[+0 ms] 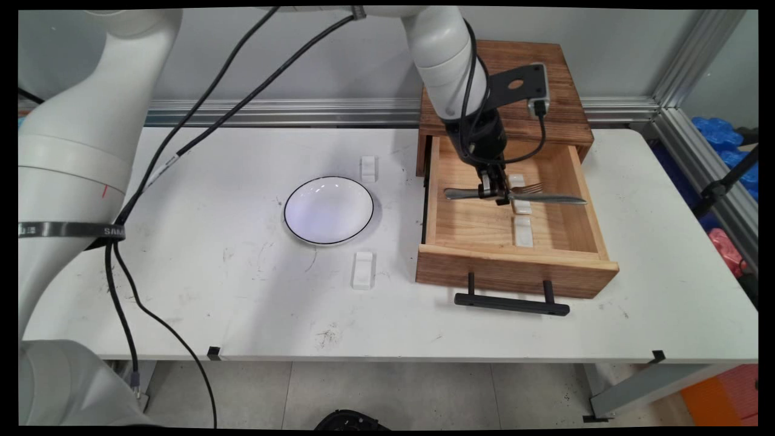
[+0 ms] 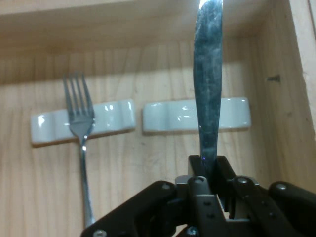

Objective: Place the picked object into the drawer

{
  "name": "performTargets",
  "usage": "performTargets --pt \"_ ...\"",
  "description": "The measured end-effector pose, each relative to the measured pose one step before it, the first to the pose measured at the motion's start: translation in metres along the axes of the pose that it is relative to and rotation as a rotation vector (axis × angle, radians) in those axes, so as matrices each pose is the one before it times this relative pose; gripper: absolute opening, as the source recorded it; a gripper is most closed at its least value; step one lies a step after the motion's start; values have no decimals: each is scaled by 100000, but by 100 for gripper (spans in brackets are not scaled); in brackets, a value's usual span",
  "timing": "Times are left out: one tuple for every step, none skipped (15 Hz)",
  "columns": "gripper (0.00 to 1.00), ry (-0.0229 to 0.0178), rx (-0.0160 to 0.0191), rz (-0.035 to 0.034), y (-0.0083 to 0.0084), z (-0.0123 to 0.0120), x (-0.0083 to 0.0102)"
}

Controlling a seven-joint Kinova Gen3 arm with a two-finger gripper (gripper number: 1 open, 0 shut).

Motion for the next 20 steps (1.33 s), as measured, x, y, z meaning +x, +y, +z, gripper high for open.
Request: performTargets --pt "0 -311 -410 -341 110 280 -35" --pt "0 -350 -504 -406 140 336 -56" --pt "0 -207 -335 -264 83 250 -23" --pt "0 -134 -264 -219 55 234 -6" --pt "0 -192 -226 -262 49 244 -42" --pt "0 -168 -157 -336 15 263 -41" --pt "0 -45 -32 -183 -16 155 -22" --pt "0 -34 10 -149 -19 113 -10" --pt "0 -5 28 -242 -41 173 -17" --pt "0 -11 64 -221 -53 127 -15" --pt "0 72 59 -311 -65 127 -7" --pt "0 11 38 -288 -54 105 -12" --pt "0 89 74 -399 -84 138 -11" --pt "0 40 84 -343 -69 115 -9" --pt "0 74 60 -368 -71 123 -7" --pt "0 78 48 -278 -54 91 -1" --pt "0 70 50 -391 -69 140 -8" --pt "0 62 25 -288 -46 114 -15" --pt "0 34 -10 -356 -42 140 -22" --pt "0 53 -27 -315 -34 138 -12"
